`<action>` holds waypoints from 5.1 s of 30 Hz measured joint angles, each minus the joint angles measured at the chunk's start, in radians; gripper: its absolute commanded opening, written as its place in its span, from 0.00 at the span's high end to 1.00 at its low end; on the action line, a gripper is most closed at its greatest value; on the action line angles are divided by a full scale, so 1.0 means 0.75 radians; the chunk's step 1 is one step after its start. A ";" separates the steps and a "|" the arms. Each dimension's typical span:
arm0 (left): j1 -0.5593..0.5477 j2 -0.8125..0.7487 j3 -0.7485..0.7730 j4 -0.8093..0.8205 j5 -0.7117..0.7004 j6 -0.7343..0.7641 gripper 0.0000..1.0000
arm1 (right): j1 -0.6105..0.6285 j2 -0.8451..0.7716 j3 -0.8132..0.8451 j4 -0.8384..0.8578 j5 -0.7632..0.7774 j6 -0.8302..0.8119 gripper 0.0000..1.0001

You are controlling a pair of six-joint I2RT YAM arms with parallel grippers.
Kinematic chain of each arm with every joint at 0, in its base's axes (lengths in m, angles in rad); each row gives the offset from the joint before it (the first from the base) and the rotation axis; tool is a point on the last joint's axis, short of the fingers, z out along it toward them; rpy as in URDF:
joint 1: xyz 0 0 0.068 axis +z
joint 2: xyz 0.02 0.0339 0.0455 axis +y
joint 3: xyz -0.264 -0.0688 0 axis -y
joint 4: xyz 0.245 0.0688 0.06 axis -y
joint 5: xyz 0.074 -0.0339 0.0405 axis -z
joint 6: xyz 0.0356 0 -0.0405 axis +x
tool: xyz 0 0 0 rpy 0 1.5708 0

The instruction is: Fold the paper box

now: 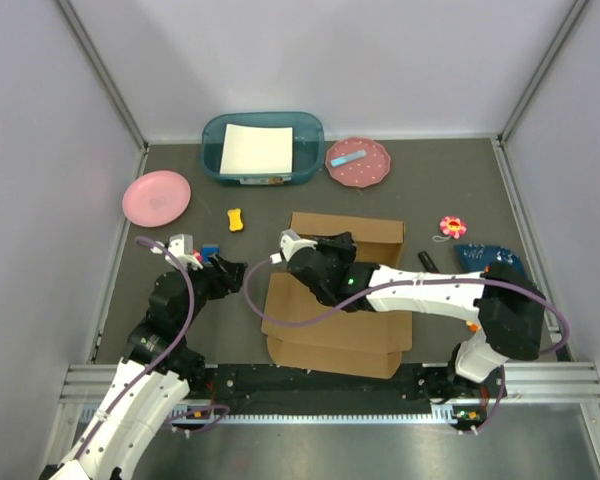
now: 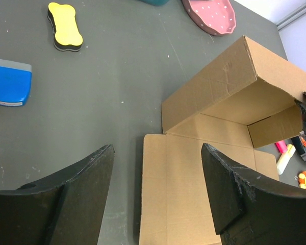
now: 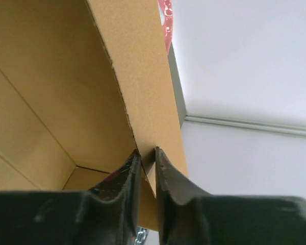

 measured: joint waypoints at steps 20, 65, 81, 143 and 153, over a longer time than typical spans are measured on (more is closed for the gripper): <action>0.000 0.163 0.238 0.052 -0.023 0.027 0.26 | -0.315 -0.102 0.387 -0.410 -0.132 0.279 1.00; -0.048 0.813 0.324 0.572 0.171 -0.077 0.30 | -0.724 -0.437 -0.448 -0.296 -1.269 3.058 1.00; -0.049 0.852 0.344 0.538 0.131 -0.019 0.25 | -0.652 -0.409 -0.340 -0.262 -1.250 2.793 0.35; -0.048 0.812 0.363 0.391 0.316 0.010 0.28 | -1.308 0.045 -0.220 -0.290 -0.941 1.295 0.65; -0.048 0.802 0.356 0.391 0.311 0.011 0.28 | -1.308 0.016 -0.252 -0.255 -0.962 1.326 0.86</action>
